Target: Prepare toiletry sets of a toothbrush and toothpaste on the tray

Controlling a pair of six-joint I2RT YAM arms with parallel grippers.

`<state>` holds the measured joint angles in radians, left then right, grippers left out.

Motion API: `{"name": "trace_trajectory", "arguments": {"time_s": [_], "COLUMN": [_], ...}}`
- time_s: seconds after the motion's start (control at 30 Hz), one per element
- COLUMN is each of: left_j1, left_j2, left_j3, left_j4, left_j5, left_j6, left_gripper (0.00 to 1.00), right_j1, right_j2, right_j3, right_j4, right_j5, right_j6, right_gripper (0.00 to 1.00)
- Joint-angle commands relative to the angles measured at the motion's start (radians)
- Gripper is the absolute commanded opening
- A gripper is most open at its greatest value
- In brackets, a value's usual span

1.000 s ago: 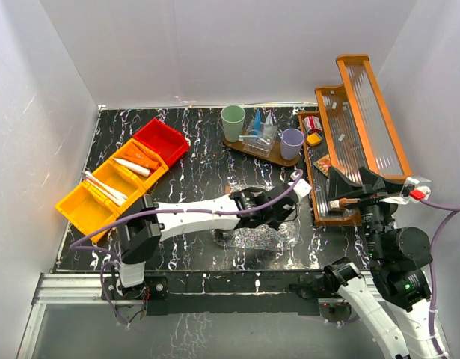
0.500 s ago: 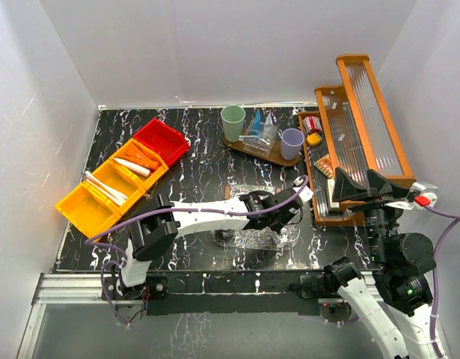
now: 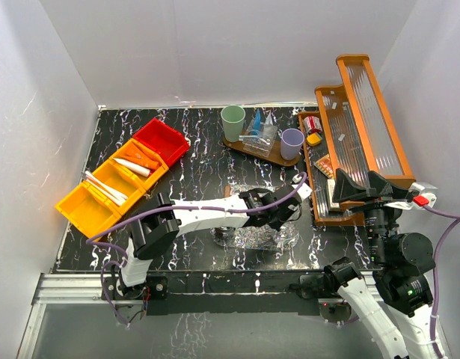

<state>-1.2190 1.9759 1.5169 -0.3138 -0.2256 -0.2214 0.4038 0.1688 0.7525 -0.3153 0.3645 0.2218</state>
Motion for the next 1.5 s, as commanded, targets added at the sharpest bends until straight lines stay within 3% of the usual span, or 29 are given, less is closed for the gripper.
{"name": "trace_trajectory", "arguments": {"time_s": [0.0, 0.27, 0.5, 0.67, 0.93, 1.1, 1.23, 1.4, 1.47], "left_j1": [0.013, 0.031, 0.07, 0.128, 0.283, 0.377, 0.454, 0.58, 0.689], "left_j2": [0.006, 0.006, -0.04, -0.109, -0.36, -0.571, -0.734, -0.865, -0.869], "left_j3": [0.035, 0.012, -0.027, -0.038, -0.124, -0.247, -0.34, -0.387, -0.362], "left_j4": [0.015, 0.031, 0.058, 0.071, 0.117, 0.176, 0.183, 0.106, 0.032], "left_j5": [0.015, 0.076, 0.158, 0.236, 0.382, 0.408, 0.307, 0.002, -0.039], "left_j6": [-0.01, -0.027, -0.027, -0.008, 0.035, 0.061, 0.084, 0.069, 0.03], "left_gripper": [0.05, 0.13, 0.26, 0.29, 0.35, 0.54, 0.71, 0.98, 0.99], "right_j1": [-0.003, -0.002, -0.003, -0.003, -0.002, -0.002, -0.002, -0.002, -0.002], "right_j2": [-0.005, 0.002, 0.008, 0.019, 0.032, 0.033, 0.047, 0.054, 0.054], "right_j3": [0.024, 0.019, 0.011, 0.008, 0.0, -0.017, -0.023, -0.028, -0.032], "right_j4": [0.023, 0.03, 0.043, 0.057, 0.076, 0.093, 0.104, 0.11, 0.11], "right_j5": [0.007, 0.005, -0.001, -0.005, -0.012, -0.019, -0.028, -0.034, -0.035], "right_j6": [-0.013, -0.013, -0.012, -0.011, -0.006, 0.005, 0.007, 0.01, 0.013], "right_gripper": [0.98, 0.98, 0.98, 0.98, 0.98, 0.98, 0.98, 0.98, 0.98]}}
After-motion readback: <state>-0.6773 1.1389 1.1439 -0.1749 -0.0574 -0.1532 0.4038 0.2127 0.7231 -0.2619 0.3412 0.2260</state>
